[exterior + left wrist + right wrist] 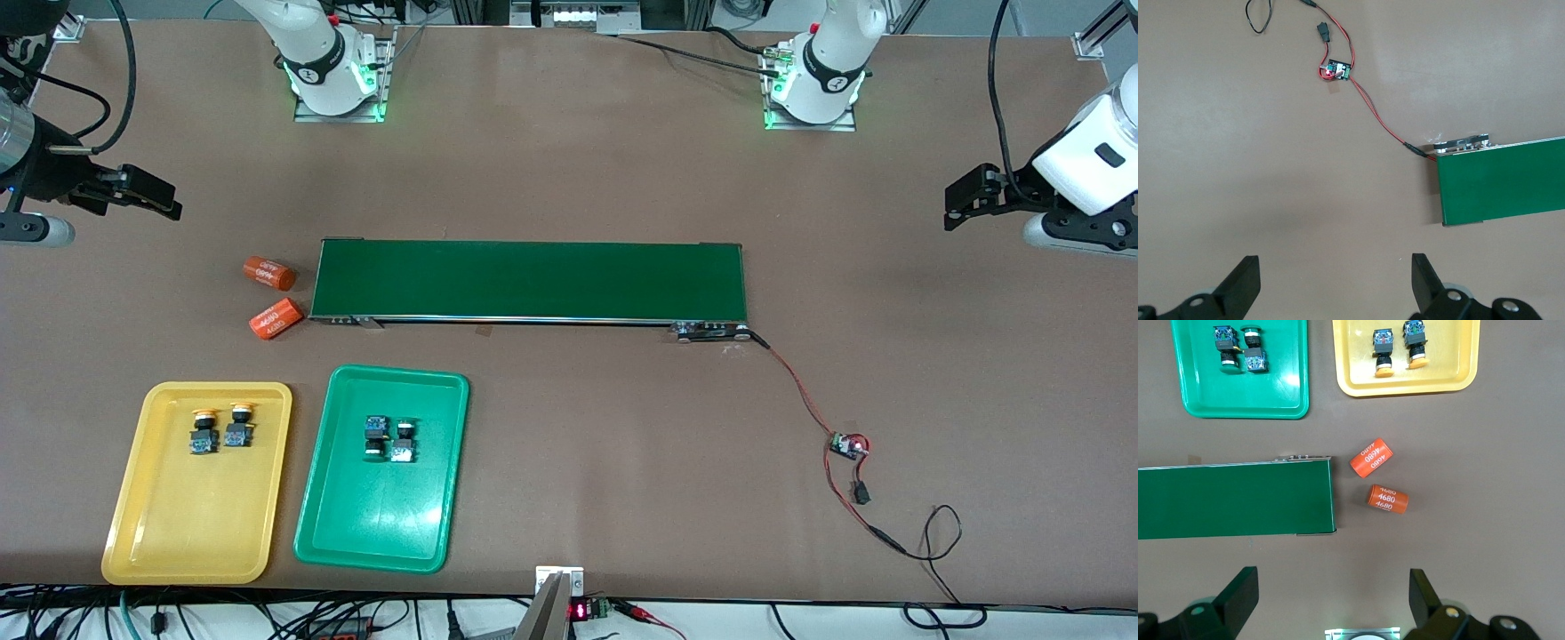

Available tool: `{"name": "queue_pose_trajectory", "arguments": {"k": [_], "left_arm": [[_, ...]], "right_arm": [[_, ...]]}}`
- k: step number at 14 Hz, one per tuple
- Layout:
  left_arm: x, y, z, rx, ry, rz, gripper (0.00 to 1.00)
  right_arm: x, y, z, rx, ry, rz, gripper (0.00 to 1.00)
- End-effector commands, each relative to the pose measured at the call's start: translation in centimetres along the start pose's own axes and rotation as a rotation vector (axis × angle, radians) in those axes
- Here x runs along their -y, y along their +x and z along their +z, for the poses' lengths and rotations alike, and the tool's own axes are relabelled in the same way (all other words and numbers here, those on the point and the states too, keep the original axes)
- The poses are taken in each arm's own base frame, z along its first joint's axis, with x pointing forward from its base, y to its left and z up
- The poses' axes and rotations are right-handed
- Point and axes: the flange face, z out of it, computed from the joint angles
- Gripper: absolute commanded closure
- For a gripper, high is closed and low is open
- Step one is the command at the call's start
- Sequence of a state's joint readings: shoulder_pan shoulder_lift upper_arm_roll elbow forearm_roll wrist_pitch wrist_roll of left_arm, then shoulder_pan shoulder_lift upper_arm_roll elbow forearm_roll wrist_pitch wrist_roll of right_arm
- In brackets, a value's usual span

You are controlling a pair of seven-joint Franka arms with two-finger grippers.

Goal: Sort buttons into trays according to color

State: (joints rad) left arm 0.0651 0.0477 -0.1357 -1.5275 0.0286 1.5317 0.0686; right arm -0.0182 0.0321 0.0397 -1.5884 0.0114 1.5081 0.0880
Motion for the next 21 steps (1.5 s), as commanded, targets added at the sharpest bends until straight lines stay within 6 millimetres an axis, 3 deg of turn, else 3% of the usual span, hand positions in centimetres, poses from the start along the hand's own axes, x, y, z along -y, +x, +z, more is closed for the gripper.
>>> {"name": "queue_pose_trajectory", "arguments": {"k": [1,5,10,16,21], "left_arm": [[0.2,0.1,-0.6,0.005,0.017,0.008,0.0],[0.5,0.1,-0.6,0.004,0.017,0.003,0.0],[0.7,0.1,-0.5,0.007,0.017,-0.001,0.0],[0.6,0.4,-0.5,-0.012,0.018,-0.013,0.0],[0.8,-0.3,-0.5,0.019,0.016,-0.017,0.0]], "right_arm": [[0.2,0.0,-0.5,-0.009,0.006,0.02,0.0],[0.2,0.0,-0.5,-0.007,0.008,0.023,0.0],[-1.4,0.1,-0.4,-0.006,0.007,0.036,0.0],[1.3,-0.2,-0.4,-0.006,0.002,0.001,0.0],[1.4,-0.2,-0.4,-0.003,0.002,-0.001,0.0]]}}
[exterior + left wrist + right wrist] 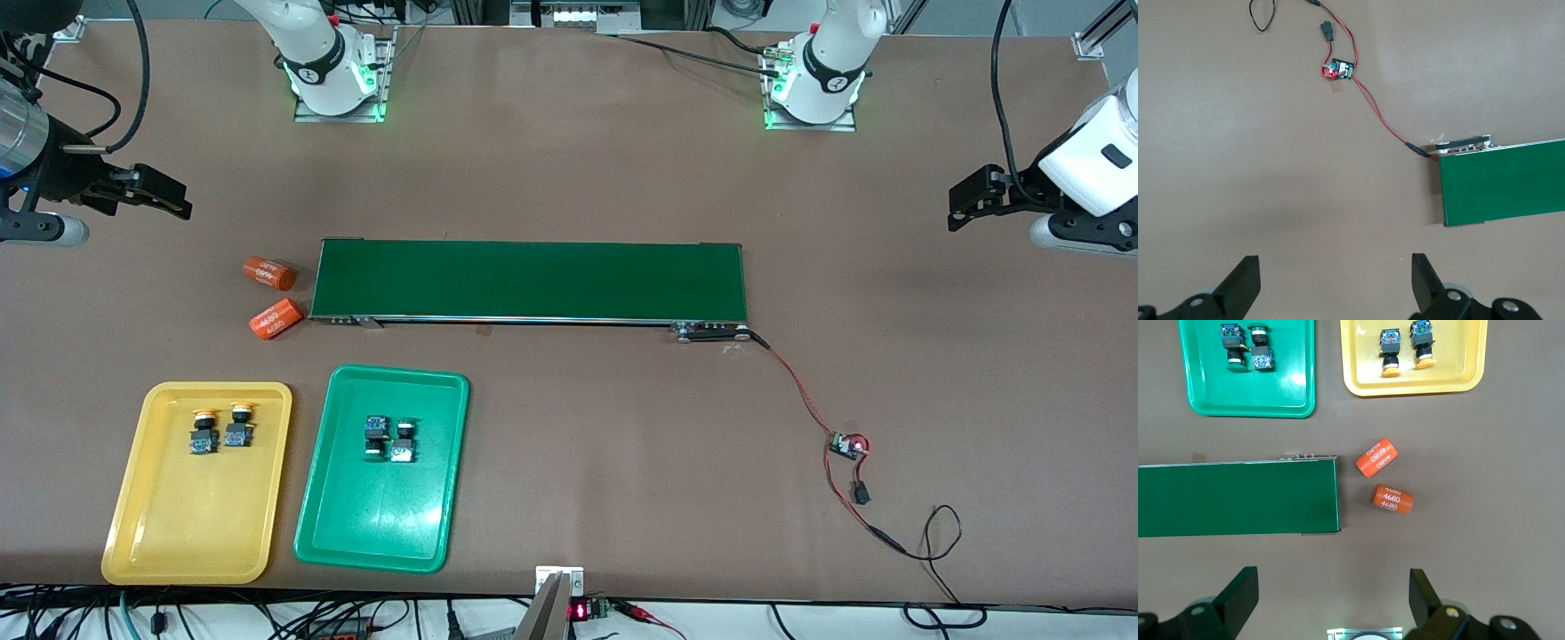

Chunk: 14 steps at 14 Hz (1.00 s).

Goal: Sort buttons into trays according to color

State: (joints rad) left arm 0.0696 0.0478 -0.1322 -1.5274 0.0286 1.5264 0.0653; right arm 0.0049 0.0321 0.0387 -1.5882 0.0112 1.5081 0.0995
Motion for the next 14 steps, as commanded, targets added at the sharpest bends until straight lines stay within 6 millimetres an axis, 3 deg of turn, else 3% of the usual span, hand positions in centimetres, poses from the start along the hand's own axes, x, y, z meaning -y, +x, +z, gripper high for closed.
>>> {"name": "queue_pose_trajectory", "arguments": {"k": [1,3,14], "left_arm": [[0.5,-0.2,-0.6,0.014,0.017,-0.007,0.0],[0.3,-0.2,-0.8,0.009,0.017,-0.004,0.0],[-0.4,-0.1,-0.9,0.007,0.018,0.008,0.0]], "right_arm": [[0.3,-0.1,-0.4,-0.003,0.004,0.008,0.0],[1.4,-0.2,-0.3,0.0,0.001,-0.011,0.0],[1.5,-0.2,-0.4,-0.007,0.002,0.045,0.0]]}}
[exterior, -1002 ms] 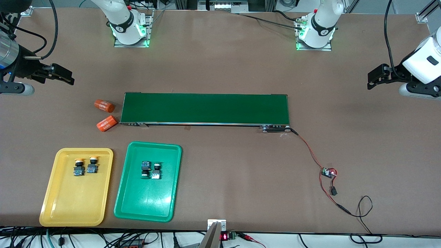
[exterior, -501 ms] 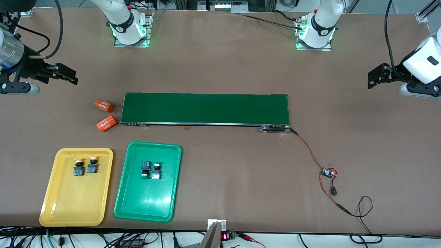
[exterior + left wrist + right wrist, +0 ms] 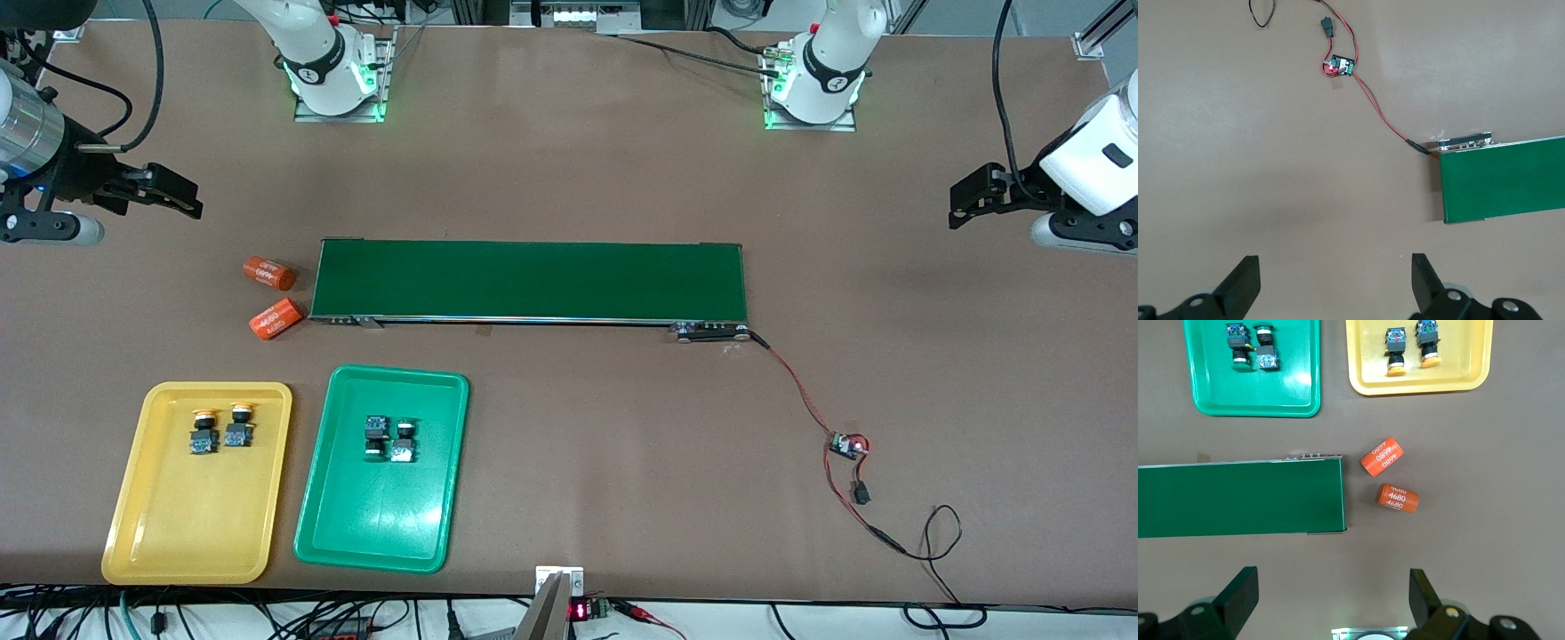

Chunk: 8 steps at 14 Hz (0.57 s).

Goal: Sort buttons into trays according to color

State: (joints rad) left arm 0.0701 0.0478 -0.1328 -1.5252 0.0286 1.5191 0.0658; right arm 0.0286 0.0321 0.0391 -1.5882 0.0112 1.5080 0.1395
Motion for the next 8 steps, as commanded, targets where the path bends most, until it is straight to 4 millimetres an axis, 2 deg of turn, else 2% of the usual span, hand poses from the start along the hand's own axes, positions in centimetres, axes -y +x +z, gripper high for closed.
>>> {"name": "queue_pose_trajectory", "arguments": {"k": [1,8], "left_arm": [[-0.26,0.0,-0.71,0.004,0.018,0.006,0.0],[-0.3,-0.06,-0.78,0.003,0.015,0.005,0.0]], "right_arm": [[0.12,-0.03,-0.43,-0.007,0.005,0.021,0.0],[-0.22,0.18,-0.33,-0.013,-0.011,-0.023,0.0]]}}
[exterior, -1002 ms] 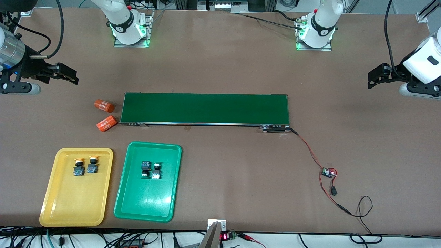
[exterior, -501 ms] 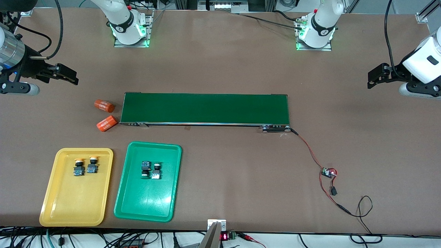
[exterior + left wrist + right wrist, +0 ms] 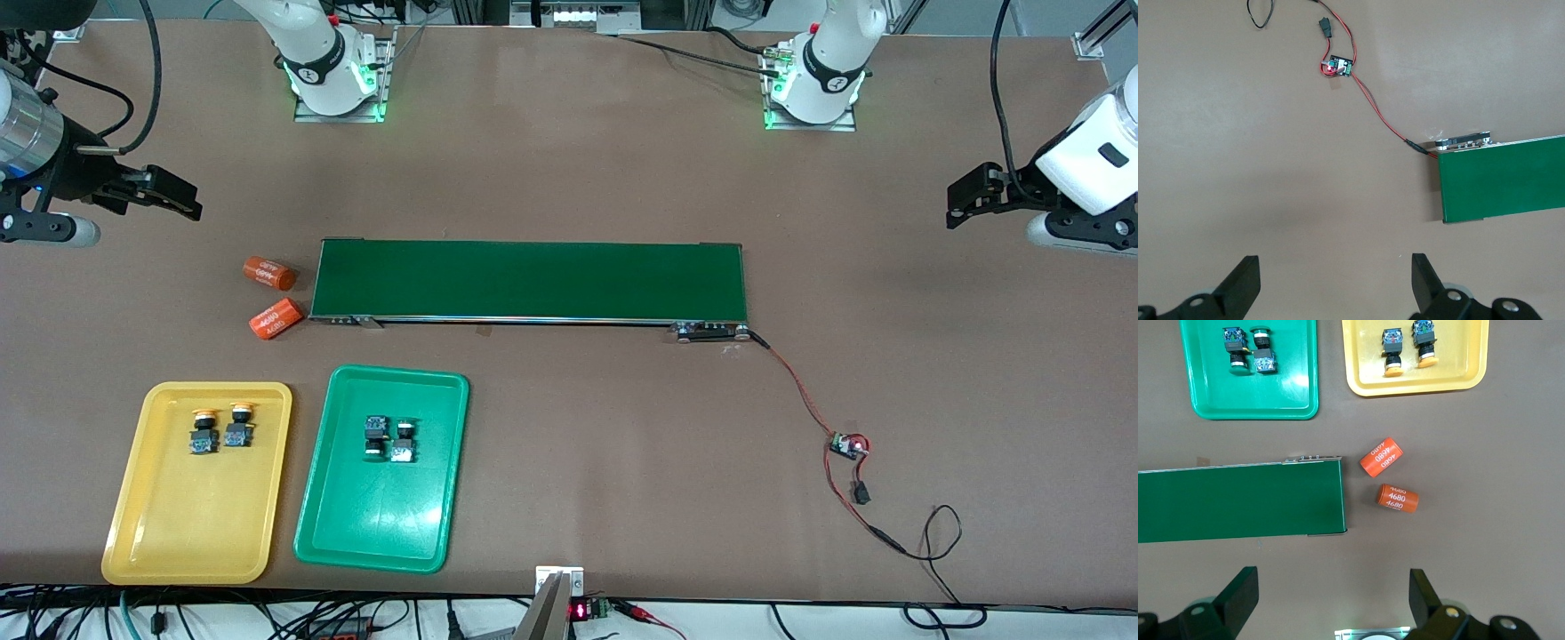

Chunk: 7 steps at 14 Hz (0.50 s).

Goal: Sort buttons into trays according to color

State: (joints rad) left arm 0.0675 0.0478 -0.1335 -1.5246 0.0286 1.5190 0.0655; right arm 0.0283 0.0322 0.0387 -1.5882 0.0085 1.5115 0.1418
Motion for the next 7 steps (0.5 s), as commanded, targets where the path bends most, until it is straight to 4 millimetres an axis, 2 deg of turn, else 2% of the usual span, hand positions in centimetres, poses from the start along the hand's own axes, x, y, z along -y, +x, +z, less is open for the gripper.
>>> {"name": "queue_pose_trajectory", "arguments": {"k": [1,7], "left_arm": [[-0.17,0.0,-0.75,0.003,0.016,0.003,0.0],[0.52,-0.12,-0.8,0.003,0.018,-0.009,0.0]], "right_arm": [[-0.16,0.07,-0.37,-0.009,-0.009,-0.031,0.0],[-0.33,0.12,-0.28,-0.006,-0.009,-0.028,0.0]]}}
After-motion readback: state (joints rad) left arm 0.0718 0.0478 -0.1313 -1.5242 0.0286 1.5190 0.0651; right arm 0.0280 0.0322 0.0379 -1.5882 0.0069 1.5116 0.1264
